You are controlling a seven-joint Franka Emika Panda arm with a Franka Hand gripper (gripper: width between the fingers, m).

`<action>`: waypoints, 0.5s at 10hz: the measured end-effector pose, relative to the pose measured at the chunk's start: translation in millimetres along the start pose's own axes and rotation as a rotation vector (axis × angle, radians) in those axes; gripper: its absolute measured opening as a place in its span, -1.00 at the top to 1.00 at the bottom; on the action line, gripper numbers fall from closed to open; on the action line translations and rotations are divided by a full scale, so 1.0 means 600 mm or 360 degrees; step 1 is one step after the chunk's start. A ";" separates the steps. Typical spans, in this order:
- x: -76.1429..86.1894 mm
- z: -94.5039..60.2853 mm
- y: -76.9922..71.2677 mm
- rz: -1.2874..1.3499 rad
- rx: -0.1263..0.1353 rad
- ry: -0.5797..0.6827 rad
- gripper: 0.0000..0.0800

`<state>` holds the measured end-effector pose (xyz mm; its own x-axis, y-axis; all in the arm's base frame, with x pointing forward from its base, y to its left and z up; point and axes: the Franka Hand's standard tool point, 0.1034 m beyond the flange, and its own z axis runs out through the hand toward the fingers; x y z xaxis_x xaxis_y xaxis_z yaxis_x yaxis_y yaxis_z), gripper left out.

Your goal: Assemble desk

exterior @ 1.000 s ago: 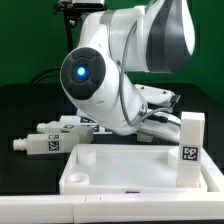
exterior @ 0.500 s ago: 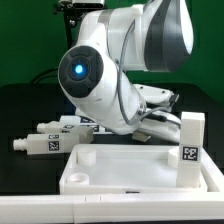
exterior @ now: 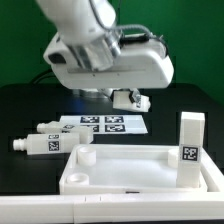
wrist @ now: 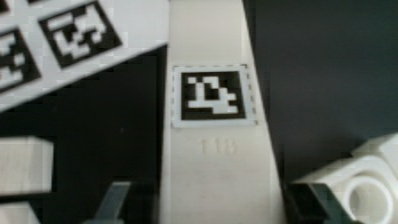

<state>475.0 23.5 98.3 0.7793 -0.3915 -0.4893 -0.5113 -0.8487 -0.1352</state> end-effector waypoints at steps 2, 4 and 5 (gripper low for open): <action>0.013 -0.015 -0.009 -0.0033 0.0014 0.0196 0.29; 0.032 -0.131 -0.038 -0.0234 0.0067 0.0513 0.29; 0.047 -0.166 -0.055 -0.0312 0.0063 0.0735 0.29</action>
Offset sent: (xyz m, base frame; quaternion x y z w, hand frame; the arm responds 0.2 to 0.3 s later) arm 0.0726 -0.0333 0.0979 -0.0074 0.1877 -0.1722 0.9670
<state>550.0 4.8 174.9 0.9365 -0.3501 -0.0201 -0.3455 -0.9115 -0.2231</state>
